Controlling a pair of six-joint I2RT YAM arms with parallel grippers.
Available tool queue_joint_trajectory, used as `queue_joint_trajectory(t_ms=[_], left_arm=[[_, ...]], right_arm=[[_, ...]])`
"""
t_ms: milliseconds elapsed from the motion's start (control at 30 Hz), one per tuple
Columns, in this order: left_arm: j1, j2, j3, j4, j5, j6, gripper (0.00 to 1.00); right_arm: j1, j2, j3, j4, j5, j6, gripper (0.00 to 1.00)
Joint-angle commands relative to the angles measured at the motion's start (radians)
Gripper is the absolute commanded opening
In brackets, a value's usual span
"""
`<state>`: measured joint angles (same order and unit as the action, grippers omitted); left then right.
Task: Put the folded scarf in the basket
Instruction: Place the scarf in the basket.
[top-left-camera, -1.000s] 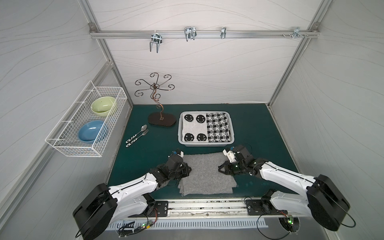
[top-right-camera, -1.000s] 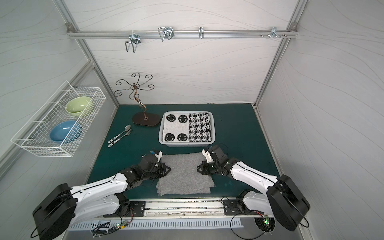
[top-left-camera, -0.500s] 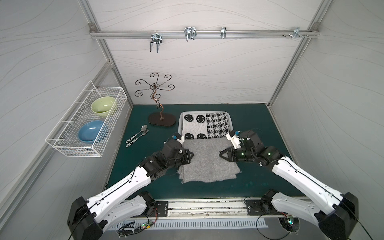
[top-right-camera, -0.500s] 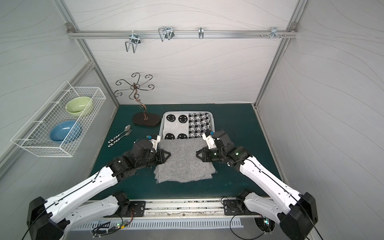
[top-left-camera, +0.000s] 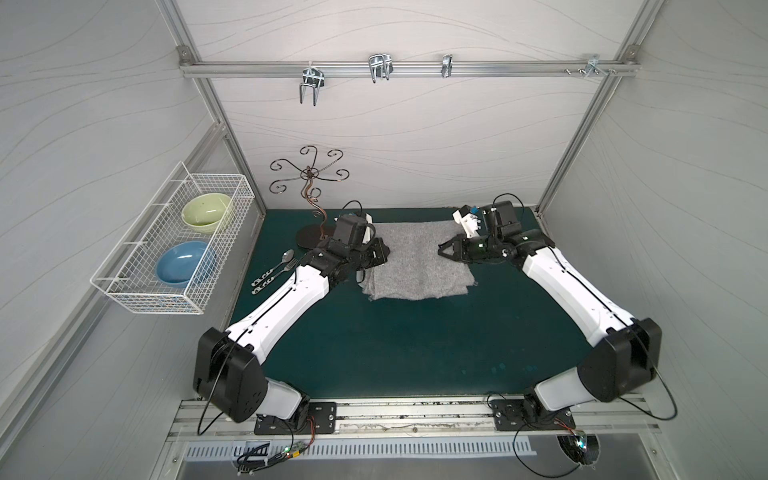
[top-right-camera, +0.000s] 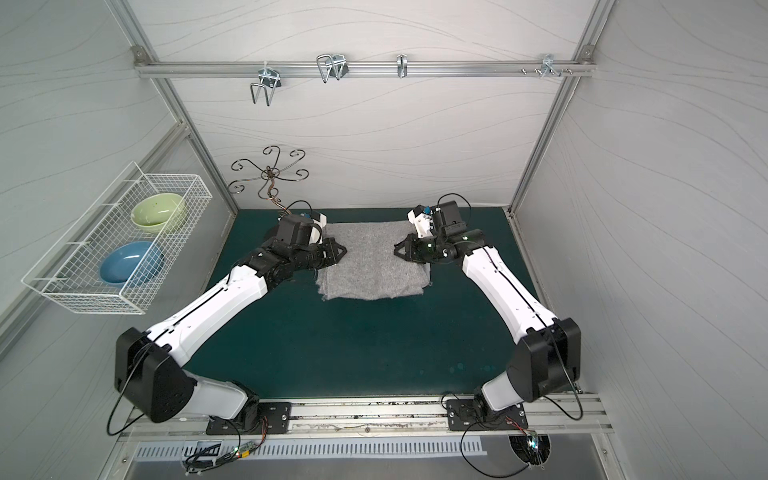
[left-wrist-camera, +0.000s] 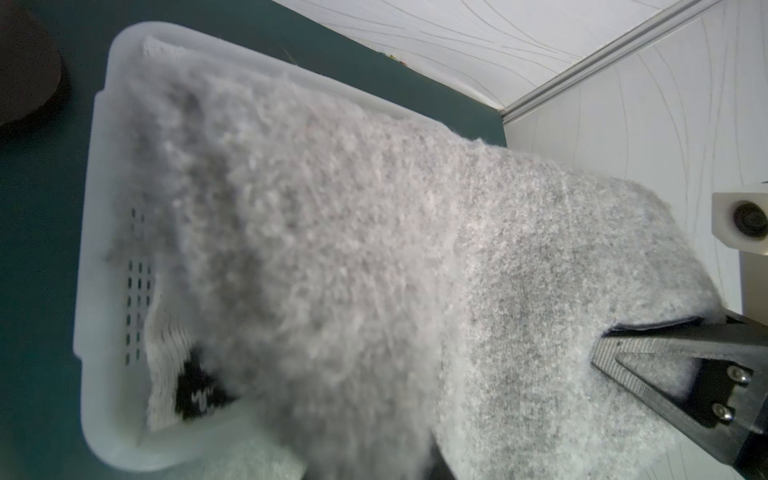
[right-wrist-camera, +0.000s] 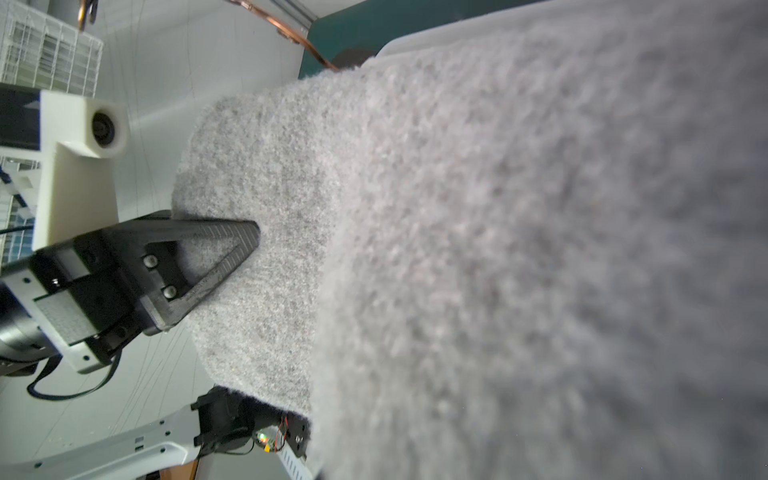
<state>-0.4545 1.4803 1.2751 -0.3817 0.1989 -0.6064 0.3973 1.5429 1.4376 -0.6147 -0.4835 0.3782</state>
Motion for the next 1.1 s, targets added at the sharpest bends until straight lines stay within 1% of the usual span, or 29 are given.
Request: queue_joint_trajectory(t_ms=[0, 133, 233, 300, 367, 433, 533, 567, 600, 700, 733, 767, 867, 933, 1067], left_arm=[[0.029, 0.084, 0.1, 0.051, 0.01, 0.065, 0.0], [0.062, 0.198, 0.153, 0.08, 0.027, 0.078, 0.0], [0.078, 0.28, 0.214, 0.075, 0.027, 0.112, 0.0], [0.09, 0.325, 0.246, 0.058, 0.04, 0.127, 0.0], [0.098, 0.356, 0.249, 0.057, 0.042, 0.126, 0.0], [0.106, 0.374, 0.235, 0.065, 0.04, 0.122, 0.0], [0.12, 0.397, 0.204, 0.093, 0.068, 0.097, 0.0], [0.122, 0.4, 0.197, 0.094, 0.071, 0.098, 0.02], [0.121, 0.398, 0.193, 0.09, 0.069, 0.097, 0.06], [0.122, 0.369, 0.162, 0.119, 0.068, 0.092, 0.23], [0.121, 0.356, 0.169, 0.109, 0.057, 0.099, 0.29], [0.121, 0.348, 0.181, 0.085, 0.044, 0.109, 0.32], [0.122, 0.326, 0.199, 0.026, 0.009, 0.122, 0.43], [0.124, 0.315, 0.196, 0.012, 0.0, 0.122, 0.48], [0.125, 0.292, 0.183, 0.0, -0.011, 0.117, 0.5]], right_arm=[[-0.045, 0.086, 0.085, -0.003, -0.039, -0.042, 0.0], [-0.083, 0.221, 0.16, 0.002, -0.055, -0.062, 0.0], [-0.1, 0.314, 0.204, -0.002, -0.062, -0.079, 0.0], [-0.104, 0.362, 0.221, 0.0, -0.067, -0.087, 0.0], [-0.106, 0.4, 0.23, 0.004, -0.058, -0.098, 0.01], [-0.108, 0.43, 0.236, -0.002, -0.054, -0.104, 0.04], [-0.109, 0.442, 0.214, -0.001, -0.045, -0.117, 0.13], [-0.109, 0.443, 0.202, 0.007, -0.046, -0.12, 0.19], [-0.11, 0.442, 0.2, 0.004, -0.045, -0.122, 0.23], [-0.115, 0.428, 0.192, -0.009, -0.044, -0.134, 0.31], [-0.117, 0.412, 0.183, -0.006, -0.038, -0.134, 0.35], [-0.119, 0.399, 0.172, 0.0, -0.035, -0.131, 0.39], [-0.13, 0.372, 0.155, -0.01, -0.037, -0.128, 0.44], [-0.14, 0.357, 0.146, -0.02, -0.047, -0.128, 0.48], [-0.156, 0.317, 0.12, -0.007, -0.048, -0.127, 0.53]])
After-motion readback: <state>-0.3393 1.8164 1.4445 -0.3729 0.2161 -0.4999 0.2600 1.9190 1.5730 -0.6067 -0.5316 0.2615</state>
